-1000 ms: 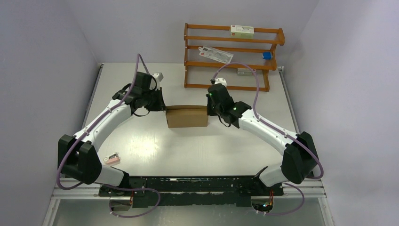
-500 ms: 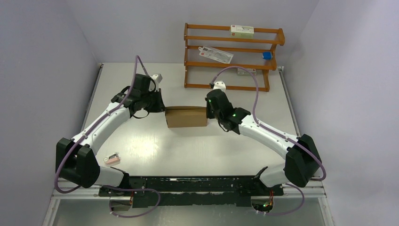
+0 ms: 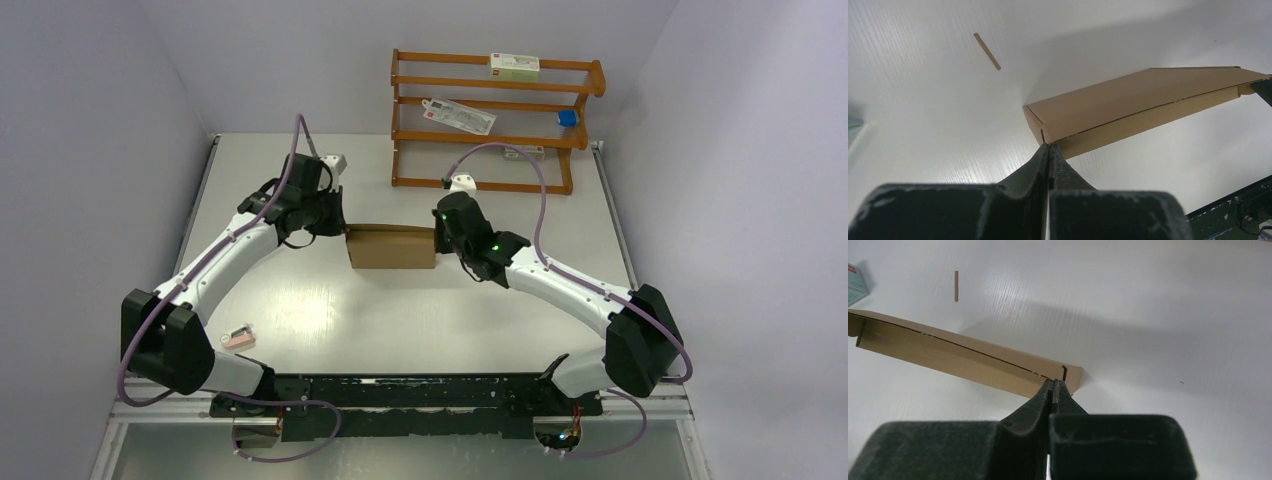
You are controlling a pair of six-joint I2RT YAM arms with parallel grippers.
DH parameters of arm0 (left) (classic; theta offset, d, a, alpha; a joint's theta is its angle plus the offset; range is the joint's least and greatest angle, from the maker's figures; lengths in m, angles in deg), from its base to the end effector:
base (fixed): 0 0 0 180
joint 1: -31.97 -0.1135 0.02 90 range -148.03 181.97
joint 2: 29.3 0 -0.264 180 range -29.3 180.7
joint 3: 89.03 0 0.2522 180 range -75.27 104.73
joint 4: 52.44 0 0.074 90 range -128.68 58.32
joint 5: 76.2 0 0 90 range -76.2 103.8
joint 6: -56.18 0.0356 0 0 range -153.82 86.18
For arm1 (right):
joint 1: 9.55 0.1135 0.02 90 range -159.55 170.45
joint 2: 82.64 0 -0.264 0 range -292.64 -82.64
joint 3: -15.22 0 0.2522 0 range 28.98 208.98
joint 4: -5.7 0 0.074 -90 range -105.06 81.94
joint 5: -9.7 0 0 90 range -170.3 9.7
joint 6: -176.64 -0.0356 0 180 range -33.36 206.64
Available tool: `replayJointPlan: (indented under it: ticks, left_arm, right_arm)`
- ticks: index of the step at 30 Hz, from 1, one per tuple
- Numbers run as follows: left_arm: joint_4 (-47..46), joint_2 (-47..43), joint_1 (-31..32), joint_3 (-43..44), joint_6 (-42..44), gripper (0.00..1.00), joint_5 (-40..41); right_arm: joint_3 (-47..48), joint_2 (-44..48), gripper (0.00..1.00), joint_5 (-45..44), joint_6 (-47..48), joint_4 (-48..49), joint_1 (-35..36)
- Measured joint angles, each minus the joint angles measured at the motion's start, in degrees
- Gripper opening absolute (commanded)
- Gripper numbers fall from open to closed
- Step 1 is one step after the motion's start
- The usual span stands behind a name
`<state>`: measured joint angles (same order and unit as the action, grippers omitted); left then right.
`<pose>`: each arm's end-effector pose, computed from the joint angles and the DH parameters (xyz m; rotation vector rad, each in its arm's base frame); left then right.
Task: Fold the paper box
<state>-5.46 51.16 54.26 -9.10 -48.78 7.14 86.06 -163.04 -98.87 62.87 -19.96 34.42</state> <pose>0.2781 -0.1185 0.2909 0.2110 2.4305 -0.4373 0.2329 0.2089 0.2698 -0.1987 2.1586 0.3305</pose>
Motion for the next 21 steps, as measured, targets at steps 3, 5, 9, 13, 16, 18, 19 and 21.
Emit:
replayJointPlan:
  ticks: [3,5,9,13,16,18,19,21]
  left_arm:
    - [0.0,0.0,0.1,0.0,0.1,0.05,0.0]
    - [-0.2,0.0,0.1,-0.1,-0.1,0.05,0.0]
    - [-1.6,-0.6,0.0,-1.3,-1.4,0.05,0.0]
    - [-3.7,-1.9,0.0,-3.4,-2.6,0.05,0.0]
    - [-5.5,-2.7,0.1,-4.9,-3.0,0.05,0.2]
    - [-7.1,-3.5,0.1,-6.2,-3.1,0.05,0.5]
    - [-8.0,-4.0,0.1,-7.0,-3.1,0.05,0.7]
    - [-9.6,-5.0,0.3,-8.6,-3.1,0.05,1.2]
  right_arm:
    - [-0.1,0.0,0.0,0.0,0.0,0.2,0.0]
    - [-0.2,0.0,0.0,0.0,0.0,0.5,0.0]
    - [-0.3,-0.2,0.0,-0.1,0.0,0.8,0.0]
    - [-0.8,-0.2,0.0,-0.2,0.0,1.7,0.0]
    - [-1.5,-0.2,0.0,-0.4,-0.1,2.8,0.0]
    - [-2.2,0.0,0.0,-0.5,-0.2,4.0,0.0]
    - [-2.7,0.1,0.0,-0.6,-0.3,4.7,0.0]
    - [-3.9,0.6,0.0,-0.5,-0.5,6.4,0.0]
